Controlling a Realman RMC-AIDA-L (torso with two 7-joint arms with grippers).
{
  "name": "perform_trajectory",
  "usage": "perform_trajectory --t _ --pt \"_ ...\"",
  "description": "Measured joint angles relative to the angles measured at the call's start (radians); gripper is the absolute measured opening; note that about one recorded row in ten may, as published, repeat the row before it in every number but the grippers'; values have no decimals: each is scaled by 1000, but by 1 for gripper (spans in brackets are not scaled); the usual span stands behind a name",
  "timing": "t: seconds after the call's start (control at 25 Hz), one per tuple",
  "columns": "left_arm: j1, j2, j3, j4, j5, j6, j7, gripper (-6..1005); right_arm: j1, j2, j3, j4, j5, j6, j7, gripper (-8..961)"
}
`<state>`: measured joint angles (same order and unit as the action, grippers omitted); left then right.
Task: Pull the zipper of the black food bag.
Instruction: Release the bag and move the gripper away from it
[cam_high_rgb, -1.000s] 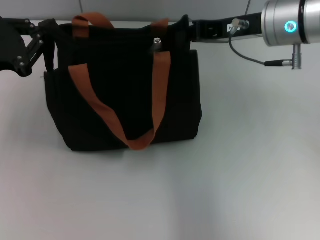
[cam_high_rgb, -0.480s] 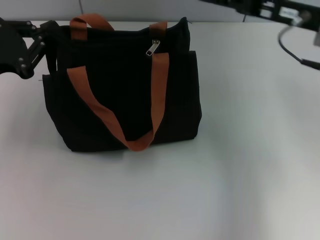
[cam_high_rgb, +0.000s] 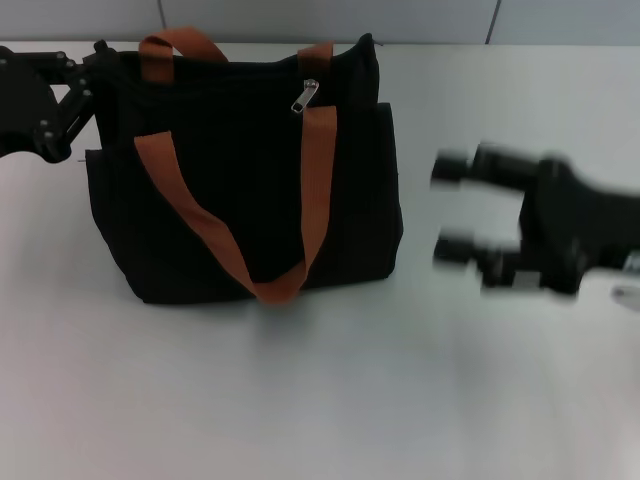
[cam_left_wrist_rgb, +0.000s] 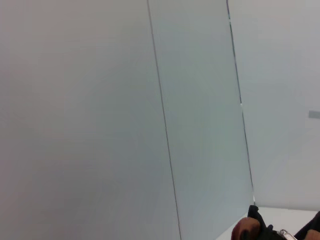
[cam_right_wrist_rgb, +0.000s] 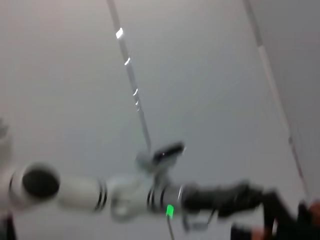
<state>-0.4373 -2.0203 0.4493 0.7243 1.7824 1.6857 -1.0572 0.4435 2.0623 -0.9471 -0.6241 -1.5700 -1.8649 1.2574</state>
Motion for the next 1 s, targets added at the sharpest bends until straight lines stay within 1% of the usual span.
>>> perform_trajectory --t 0.08,0.12,0.16,0.24,0.28,0.36,0.44,0.48,0.52,0.64,0.72,0.76,0.8,0.84,0.88,0.92,0.96,1.0 --pt "0 0 1 -9 0 -5 -19 31 -16 11 4 4 -61 10 -38 713" --pt "0 0 1 -9 0 -5 -19 31 -16 11 4 4 -61 10 -38 726" --pt "0 0 2 -11 0 -5 -25 31 -26 16 7 24 -98 20 -71 739" --pt "0 0 6 -17 0 -5 -45 31 -29 17 8 40 -105 25 -88 766" --pt "0 0 16 -21 3 -5 -72 40 -30 17 8 77 -106 35 -120 779" --pt "2 0 21 -22 5 -5 -87 59 -30 17 7 94 -107 41 -133 806" --pt "5 1 27 -21 7 -4 -114 78 -30 16 4 106 -108 54 -144 806" --pt "9 9 43 -14 9 -1 -156 87 -30 16 1 110 -109 75 -145 806" --pt "9 9 43 -14 9 -1 -156 116 -30 16 1 110 -109 75 -145 806" --pt "18 42 84 7 10 9 -251 204 -28 16 5 130 -110 117 -145 806" --pt "24 71 95 17 10 27 -322 262 -24 16 6 155 -111 138 -146 806" --pt "27 94 93 19 10 50 -366 396 -21 16 4 162 -111 145 -147 806" --pt "27 104 92 19 10 68 -387 530 -17 16 2 168 -111 152 -147 806" --pt "27 114 91 21 10 81 -405 570 -15 17 0 169 -111 157 -148 806" --pt "28 130 90 26 9 116 -440 610 -10 17 -3 171 -112 167 -148 806" --pt "28 130 90 26 9 116 -440 651 -10 17 -3 171 -112 167 -148 806" --pt "28 140 90 32 9 139 -462 691 -8 17 -4 173 -113 171 -148 806" --pt "28 150 85 40 6 194 -485 731 -6 18 -5 176 -114 175 -148 806"
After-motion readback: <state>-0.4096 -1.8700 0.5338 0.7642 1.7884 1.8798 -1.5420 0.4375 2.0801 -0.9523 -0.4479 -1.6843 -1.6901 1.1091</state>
